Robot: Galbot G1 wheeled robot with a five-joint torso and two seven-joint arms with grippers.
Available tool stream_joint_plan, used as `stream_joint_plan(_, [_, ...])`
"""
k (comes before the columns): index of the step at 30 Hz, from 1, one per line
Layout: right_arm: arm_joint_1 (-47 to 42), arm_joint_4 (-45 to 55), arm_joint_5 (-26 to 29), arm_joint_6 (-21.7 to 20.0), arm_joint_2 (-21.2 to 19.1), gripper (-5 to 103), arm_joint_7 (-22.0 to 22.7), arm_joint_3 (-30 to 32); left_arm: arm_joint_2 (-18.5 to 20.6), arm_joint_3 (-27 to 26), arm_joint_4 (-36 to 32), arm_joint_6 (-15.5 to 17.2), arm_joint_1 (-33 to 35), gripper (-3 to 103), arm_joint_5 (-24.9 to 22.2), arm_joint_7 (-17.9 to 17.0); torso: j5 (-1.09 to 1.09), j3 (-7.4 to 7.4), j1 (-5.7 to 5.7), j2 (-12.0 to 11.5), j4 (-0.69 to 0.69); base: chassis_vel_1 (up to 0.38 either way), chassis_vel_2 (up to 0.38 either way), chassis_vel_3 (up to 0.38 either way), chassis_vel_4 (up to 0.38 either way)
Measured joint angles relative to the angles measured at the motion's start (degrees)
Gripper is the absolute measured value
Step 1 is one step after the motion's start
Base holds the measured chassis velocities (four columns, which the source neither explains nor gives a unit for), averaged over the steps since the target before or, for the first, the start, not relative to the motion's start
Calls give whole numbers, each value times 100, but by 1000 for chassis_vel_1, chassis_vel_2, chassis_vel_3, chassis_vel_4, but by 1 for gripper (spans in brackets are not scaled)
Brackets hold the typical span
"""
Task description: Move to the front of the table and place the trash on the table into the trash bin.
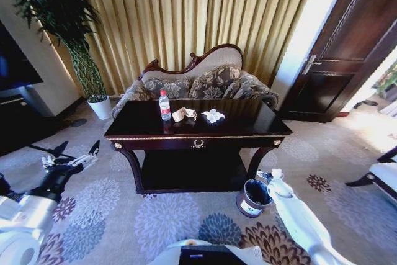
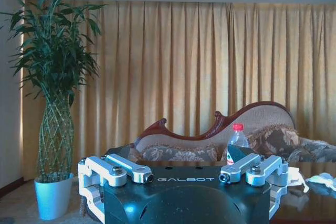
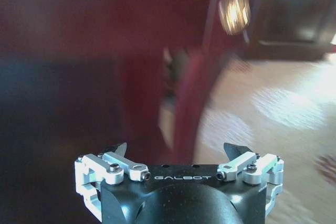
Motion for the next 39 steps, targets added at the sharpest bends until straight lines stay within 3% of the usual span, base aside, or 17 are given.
stream_joint_plan(1, [0,0,0,0,0,100,0,0,0,0,0,0,0,100,0,0,0,0,0,0,0,0,0,0,0])
stream_joint_plan(4, [-532,1434,346,164,-117,100,-79,361,0,80,84,-11,-58,100,1,-127,-3,-1,0,0,2,0,0,0,0])
stream_joint_plan(6, [-619,1672,367,192,-129,100,-83,430,0,90,101,-12,-65,100,1,-150,-3,0,0,0,3,0,0,0,0])
stream_joint_plan(13, [-1505,4064,450,267,-69,100,-31,980,39,77,215,-139,-53,100,-9,-210,0,0,0,0,1,0,0,0,0])
stream_joint_plan(19, [-1966,5096,349,267,27,100,200,995,60,70,150,-142,-67,100,-52,-211,-1,0,0,0,1,0,0,0,0])
stream_joint_plan(27, [-2378,5800,309,125,46,100,232,1127,90,28,107,-96,-75,100,-63,-233,-1,0,0,1,0,0,0,0,0])
stream_joint_plan(39, [-2383,5846,379,58,34,100,285,1109,88,-22,16,-7,-61,100,-36,-237,-1,0,-1,0,1,0,0,0,0])
